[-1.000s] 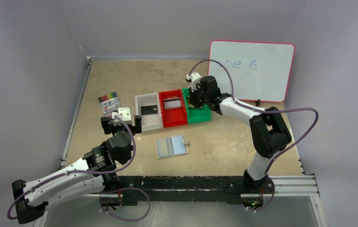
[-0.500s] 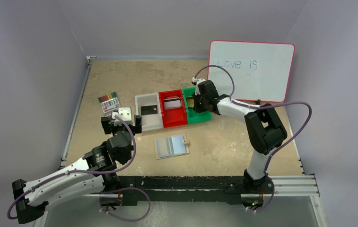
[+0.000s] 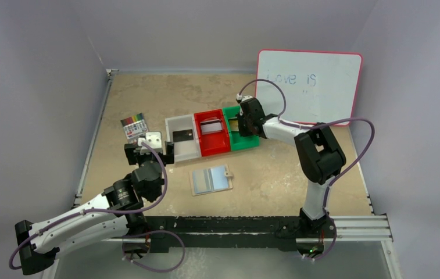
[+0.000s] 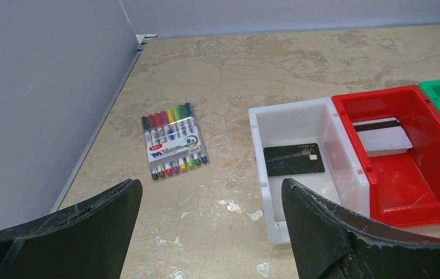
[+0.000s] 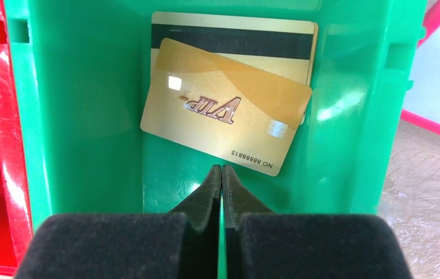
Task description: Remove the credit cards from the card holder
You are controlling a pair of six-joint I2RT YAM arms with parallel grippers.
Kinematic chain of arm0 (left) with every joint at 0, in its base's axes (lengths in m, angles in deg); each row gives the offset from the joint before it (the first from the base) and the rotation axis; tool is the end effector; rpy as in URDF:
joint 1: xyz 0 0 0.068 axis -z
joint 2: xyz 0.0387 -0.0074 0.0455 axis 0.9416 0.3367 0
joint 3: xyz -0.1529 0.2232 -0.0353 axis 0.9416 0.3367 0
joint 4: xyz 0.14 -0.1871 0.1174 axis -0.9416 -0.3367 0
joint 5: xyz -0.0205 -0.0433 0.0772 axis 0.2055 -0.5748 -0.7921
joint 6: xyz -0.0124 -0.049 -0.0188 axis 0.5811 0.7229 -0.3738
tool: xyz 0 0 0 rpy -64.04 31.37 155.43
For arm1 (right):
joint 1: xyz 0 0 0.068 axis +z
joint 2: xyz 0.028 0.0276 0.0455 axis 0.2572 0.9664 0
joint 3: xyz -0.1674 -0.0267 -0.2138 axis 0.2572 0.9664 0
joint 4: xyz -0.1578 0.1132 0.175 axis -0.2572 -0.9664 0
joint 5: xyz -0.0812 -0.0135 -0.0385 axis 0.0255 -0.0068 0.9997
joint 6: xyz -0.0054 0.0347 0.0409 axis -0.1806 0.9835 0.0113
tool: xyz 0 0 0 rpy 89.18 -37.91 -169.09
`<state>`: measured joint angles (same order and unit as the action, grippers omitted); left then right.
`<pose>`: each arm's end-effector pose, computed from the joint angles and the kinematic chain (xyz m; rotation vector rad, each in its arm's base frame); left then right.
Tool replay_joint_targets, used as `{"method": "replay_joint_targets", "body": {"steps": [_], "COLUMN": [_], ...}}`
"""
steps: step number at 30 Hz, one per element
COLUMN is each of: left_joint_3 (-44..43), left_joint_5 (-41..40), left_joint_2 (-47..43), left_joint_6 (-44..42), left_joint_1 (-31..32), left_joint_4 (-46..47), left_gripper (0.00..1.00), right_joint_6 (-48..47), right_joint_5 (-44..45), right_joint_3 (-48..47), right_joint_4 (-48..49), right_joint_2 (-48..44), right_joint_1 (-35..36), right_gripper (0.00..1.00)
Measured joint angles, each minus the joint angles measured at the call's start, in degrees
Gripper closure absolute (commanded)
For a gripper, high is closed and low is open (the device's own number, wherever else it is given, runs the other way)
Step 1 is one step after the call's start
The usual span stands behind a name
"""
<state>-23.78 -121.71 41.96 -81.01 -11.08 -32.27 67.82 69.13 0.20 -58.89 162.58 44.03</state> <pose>0.0977 -0.0989 0.2848 -0.0701 1.6519 0.2200 0.3585 0.1965 0.1756 -0.2615 2.3252 0.2909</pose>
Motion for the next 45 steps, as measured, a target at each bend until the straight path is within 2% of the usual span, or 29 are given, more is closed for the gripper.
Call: {"method": "replay_joint_targets", "body": {"steps": [24,41,45], "left_joint_3": [0.0,0.0,0.0], "left_joint_5": [0.0,0.0,0.0], "left_joint_2": [0.0,0.0,-0.1], "left_joint_6": [0.0,0.0,0.0], "left_joint_1": [-0.3,-0.3,-0.3], "left_joint_4": [0.0,0.0,0.0], "left_gripper": [0.11,0.11,0.11], "right_joint_6": [0.2,0.2,0.2], "right_joint_5": [5.9,3.3,3.5], "right_joint_3": [-3.5,-6.3,-6.1], "right_joint_4": [1.0,2.3,2.3], "right_joint_2": [2.8,3.8,3.3], "right_joint_1": [0.0,0.0,0.0], "right_gripper": [0.98,0.97,0.94]}}
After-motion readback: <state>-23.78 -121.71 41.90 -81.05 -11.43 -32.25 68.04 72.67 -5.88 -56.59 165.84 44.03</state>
